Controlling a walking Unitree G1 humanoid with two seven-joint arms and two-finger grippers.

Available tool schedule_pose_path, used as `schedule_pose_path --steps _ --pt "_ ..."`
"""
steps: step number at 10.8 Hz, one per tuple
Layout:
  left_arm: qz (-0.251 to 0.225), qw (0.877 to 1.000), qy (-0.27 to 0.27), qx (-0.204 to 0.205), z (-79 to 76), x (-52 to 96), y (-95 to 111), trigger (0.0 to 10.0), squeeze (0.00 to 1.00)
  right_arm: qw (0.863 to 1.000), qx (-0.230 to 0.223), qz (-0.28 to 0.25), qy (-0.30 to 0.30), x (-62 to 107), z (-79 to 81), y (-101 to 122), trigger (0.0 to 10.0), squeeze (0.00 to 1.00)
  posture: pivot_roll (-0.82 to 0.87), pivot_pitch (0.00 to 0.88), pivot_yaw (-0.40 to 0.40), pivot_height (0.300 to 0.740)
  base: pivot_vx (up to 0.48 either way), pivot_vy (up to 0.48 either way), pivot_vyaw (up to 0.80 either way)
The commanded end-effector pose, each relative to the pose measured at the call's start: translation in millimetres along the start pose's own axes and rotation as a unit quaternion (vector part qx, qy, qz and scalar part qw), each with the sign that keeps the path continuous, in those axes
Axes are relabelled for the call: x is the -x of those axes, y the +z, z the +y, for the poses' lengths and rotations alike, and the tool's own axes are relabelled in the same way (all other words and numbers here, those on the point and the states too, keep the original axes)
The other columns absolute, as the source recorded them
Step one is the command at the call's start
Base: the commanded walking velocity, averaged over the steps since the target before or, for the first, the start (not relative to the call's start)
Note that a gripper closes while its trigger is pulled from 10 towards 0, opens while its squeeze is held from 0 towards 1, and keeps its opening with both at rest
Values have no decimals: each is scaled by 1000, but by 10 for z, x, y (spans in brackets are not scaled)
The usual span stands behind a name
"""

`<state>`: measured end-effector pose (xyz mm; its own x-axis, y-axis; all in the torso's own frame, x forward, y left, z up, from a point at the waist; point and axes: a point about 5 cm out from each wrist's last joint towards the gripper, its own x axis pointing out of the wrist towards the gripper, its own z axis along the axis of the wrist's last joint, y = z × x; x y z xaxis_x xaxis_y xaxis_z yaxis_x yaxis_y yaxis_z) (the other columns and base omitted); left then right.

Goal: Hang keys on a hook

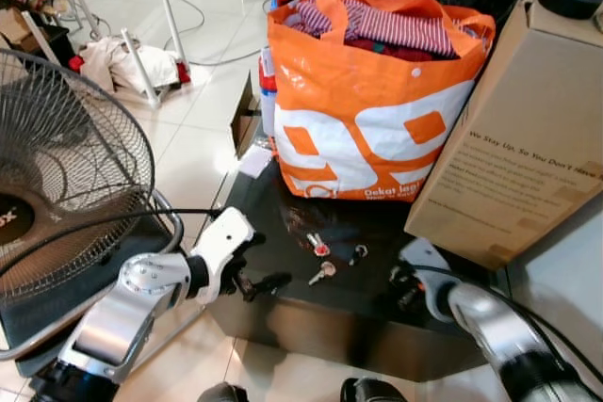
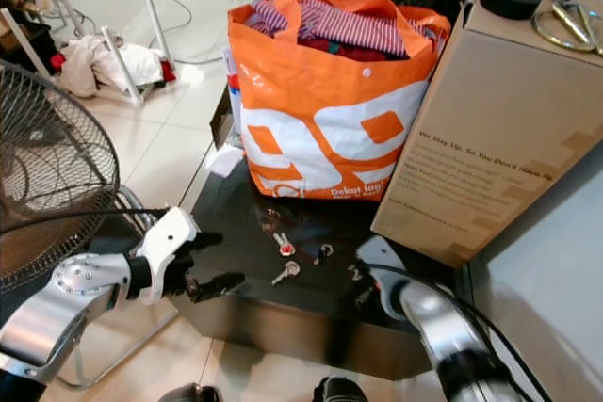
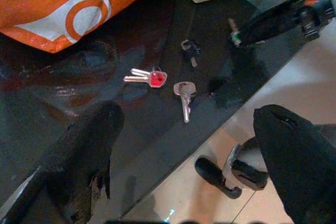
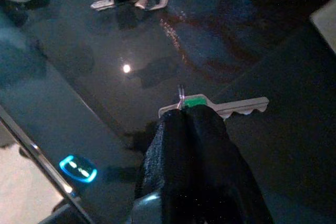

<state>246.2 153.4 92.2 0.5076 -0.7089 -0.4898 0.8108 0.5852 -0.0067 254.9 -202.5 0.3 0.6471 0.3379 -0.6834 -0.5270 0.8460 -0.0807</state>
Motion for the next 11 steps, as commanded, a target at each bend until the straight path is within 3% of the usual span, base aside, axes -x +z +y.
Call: schedule_pose_path --steps 1,4,5,6,8,10,11 --pt "-3 1000 21 -3 36 51 -10 10000 0 999 -8 -39 -32 116 -139 122 0 0 -137 48 31 740 0 0 0" --pt "-28 997 67 0 132 83 46 10000 0 983 -70 -159 -55 444 -159 402 0 0 -117 0 49 740 0 0 0" --pt "-48 993 104 -2 174 92 95 10000 0 963 -108 -230 -91 579 -127 530 0 0 -115 0 58 740 0 0 0" --pt "-58 990 125 -7 183 89 120 10000 0 956 -134 -242 -100 626 -87 554 0 0 -113 0 60 740 0 0 0" --pt "-114 972 203 -8 245 75 265 10000 0 935 -171 -284 -128 702 43 604 0 0 -109 0 61 740 0 0 0" --pt "-149 949 276 17 283 115 354 10000 0 920 -167 -312 -168 756 117 676 0 0 -109 0 50 740 0 0 0" --pt "-138 937 322 -2 349 115 356 10000 0 916 -153 -312 -198 731 122 729 2667 0 -109 0 42 740 0 0 0"
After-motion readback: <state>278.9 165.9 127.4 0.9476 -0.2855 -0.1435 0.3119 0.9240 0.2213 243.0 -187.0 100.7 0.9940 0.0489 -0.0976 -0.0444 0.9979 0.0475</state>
